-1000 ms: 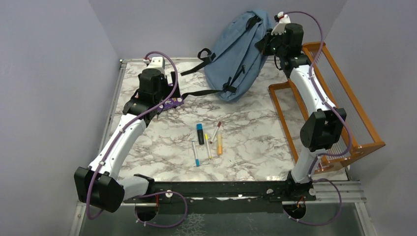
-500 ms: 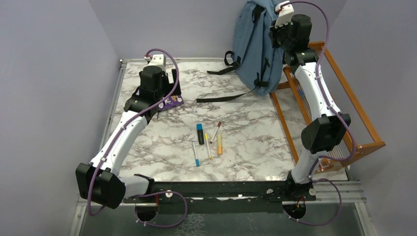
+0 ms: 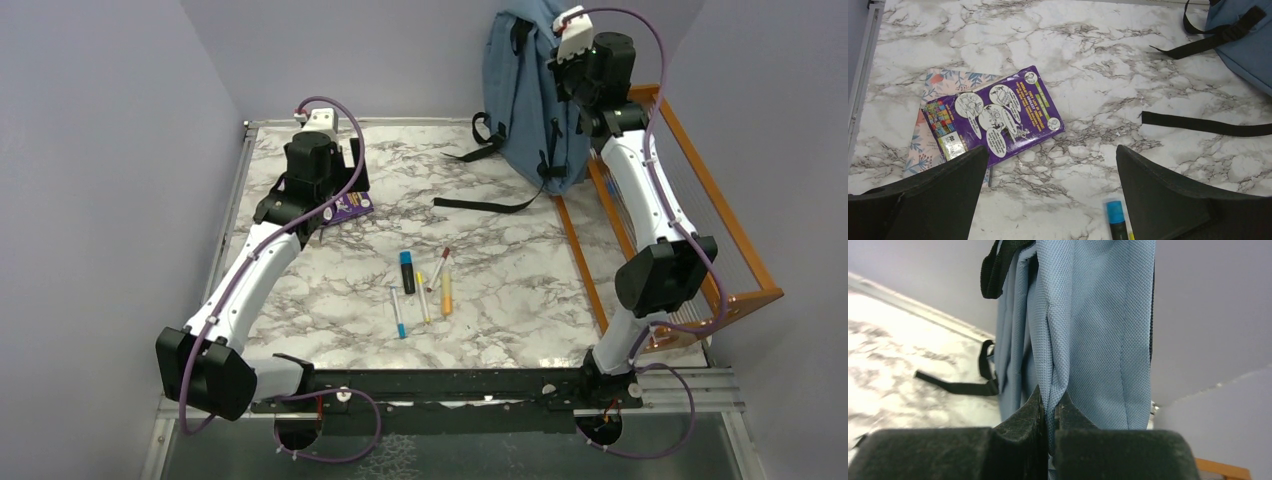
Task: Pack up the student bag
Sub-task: Adjust the student bag at the center of the board, then unzip the student bag at the center of the board.
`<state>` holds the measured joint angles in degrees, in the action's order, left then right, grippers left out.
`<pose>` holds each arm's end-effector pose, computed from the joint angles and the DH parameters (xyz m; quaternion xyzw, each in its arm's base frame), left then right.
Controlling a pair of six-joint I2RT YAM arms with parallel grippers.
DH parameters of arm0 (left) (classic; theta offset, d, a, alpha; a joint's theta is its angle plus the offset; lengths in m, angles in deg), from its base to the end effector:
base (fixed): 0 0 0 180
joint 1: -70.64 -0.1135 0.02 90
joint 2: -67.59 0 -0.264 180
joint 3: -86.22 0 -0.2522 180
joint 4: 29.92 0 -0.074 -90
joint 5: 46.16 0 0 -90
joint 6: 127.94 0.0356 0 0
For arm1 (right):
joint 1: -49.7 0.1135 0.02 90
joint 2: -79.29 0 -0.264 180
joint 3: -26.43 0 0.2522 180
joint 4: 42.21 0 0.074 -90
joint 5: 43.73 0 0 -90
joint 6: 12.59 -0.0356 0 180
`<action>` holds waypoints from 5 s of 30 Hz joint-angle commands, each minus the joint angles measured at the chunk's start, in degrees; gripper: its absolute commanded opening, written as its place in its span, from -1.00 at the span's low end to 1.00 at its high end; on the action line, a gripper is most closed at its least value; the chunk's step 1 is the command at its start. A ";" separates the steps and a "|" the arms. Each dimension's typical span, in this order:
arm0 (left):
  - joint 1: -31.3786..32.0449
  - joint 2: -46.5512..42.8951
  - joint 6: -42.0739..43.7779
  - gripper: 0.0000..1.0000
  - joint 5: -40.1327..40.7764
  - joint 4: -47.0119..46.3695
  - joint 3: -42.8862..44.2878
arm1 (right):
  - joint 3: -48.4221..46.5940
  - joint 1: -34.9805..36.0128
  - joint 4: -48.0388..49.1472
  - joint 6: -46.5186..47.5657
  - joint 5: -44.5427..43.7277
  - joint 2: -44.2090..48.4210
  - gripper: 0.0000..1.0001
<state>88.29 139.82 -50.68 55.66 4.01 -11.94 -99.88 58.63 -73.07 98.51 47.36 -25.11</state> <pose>0.2760 -0.0802 0.3622 -0.0200 0.8373 -0.0579 0.5432 0.4226 0.0671 0.4463 -0.2029 0.7325 -0.0617 0.6469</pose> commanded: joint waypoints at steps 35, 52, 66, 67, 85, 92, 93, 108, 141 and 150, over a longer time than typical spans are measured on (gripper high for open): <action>-8.37 4.48 -41.66 0.98 -38.71 -25.37 -7.91 | 46.50 19.24 19.22 -20.11 24.34 20.77 -0.75; -1.18 10.10 -49.46 0.98 -35.12 -35.62 -7.80 | 46.13 20.68 20.29 -22.28 32.34 17.98 -0.76; -1.19 17.50 -42.43 -0.24 -39.94 -34.31 -6.14 | 49.29 20.69 18.10 -19.35 34.78 21.47 -0.21; -1.21 17.93 -41.33 -0.35 -40.06 -33.70 -5.52 | 49.57 20.69 17.61 -19.41 34.06 22.12 -0.14; -1.92 19.80 -11.85 -1.00 -44.22 -26.43 -0.04 | 56.09 20.69 5.94 -51.76 -10.49 34.24 0.32; -1.92 19.06 -4.89 -1.00 -47.45 -28.73 -1.48 | 60.81 20.65 7.54 -60.18 -11.93 32.68 0.22; -1.96 19.01 -4.32 -1.00 -47.68 -28.88 -1.72 | 61.25 20.65 7.91 -61.04 -11.41 32.25 0.21; -1.77 18.27 -3.86 -1.00 -52.25 -34.97 -7.31 | 62.66 18.96 9.91 -70.63 -9.71 24.31 -0.02; -0.34 17.25 -3.26 -1.00 -54.01 -36.51 -9.62 | 61.57 17.01 12.79 -68.34 -10.38 21.86 -0.95; -0.18 17.74 -3.68 -1.00 -54.07 -36.76 -9.71 | 60.58 17.00 13.20 -62.73 -9.16 25.08 -0.98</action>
<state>87.28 159.53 -54.81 5.23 -30.14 -21.32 -37.46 75.86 -61.95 31.89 38.35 -2.40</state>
